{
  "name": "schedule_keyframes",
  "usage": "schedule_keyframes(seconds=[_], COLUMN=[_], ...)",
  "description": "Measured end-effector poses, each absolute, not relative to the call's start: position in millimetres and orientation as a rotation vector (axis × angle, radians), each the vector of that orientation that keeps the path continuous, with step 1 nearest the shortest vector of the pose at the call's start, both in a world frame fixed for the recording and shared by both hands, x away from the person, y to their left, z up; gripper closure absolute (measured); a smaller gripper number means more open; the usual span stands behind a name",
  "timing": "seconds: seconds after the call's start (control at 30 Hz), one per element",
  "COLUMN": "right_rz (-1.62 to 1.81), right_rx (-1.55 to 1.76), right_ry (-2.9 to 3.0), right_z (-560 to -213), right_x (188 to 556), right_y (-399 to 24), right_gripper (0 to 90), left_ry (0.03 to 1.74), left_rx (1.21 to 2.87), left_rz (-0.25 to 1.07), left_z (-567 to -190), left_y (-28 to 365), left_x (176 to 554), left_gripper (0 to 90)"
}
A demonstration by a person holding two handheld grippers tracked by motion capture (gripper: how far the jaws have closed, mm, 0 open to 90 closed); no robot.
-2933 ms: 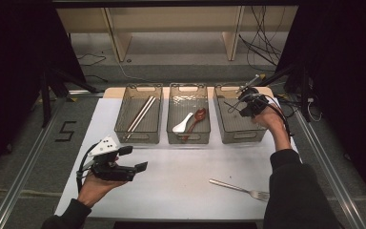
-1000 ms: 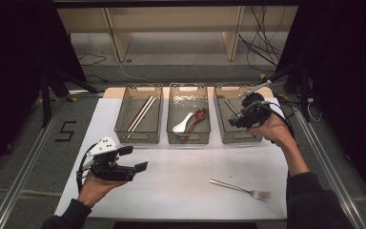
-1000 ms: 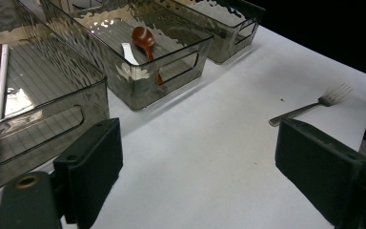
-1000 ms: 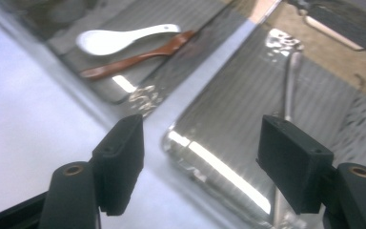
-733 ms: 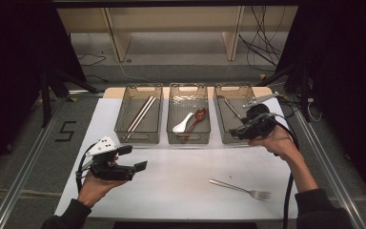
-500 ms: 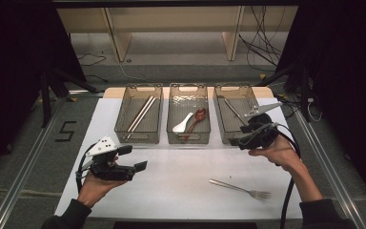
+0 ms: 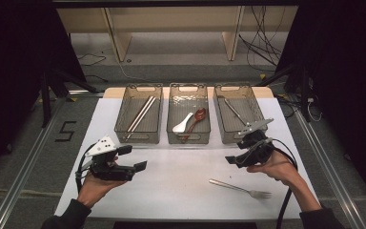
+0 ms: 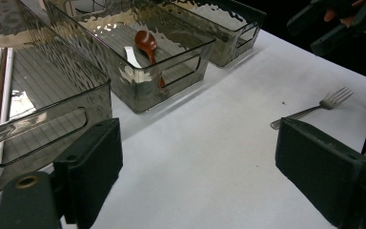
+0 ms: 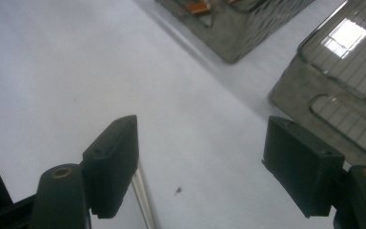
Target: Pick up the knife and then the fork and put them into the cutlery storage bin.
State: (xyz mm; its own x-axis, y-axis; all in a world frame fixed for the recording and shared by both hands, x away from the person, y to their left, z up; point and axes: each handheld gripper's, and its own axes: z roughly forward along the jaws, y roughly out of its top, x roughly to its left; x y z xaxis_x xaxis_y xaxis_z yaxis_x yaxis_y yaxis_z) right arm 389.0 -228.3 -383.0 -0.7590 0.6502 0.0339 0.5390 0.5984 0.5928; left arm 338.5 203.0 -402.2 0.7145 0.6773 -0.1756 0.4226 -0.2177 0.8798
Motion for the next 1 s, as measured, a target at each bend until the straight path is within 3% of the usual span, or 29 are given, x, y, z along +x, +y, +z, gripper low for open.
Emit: schedule_keyframes(seconds=[0.57, 1.0], right_rz=[0.611, 0.478], right_rx=[0.926, 0.899], right_ry=[2.800, 2.864], right_z=[-419.2, -439.5], right_x=[364.7, 357.3], right_y=[-224.1, -223.8], right_gripper=[31.2, 41.2], left_ry=[0.856, 0.856], left_rx=[1.853, 1.856], left_rz=[0.305, 0.309], left_z=[-401.2, -401.6], left_y=[204.4, 203.8], left_x=[338.0, 338.2], left_gripper=[15.4, 15.4])
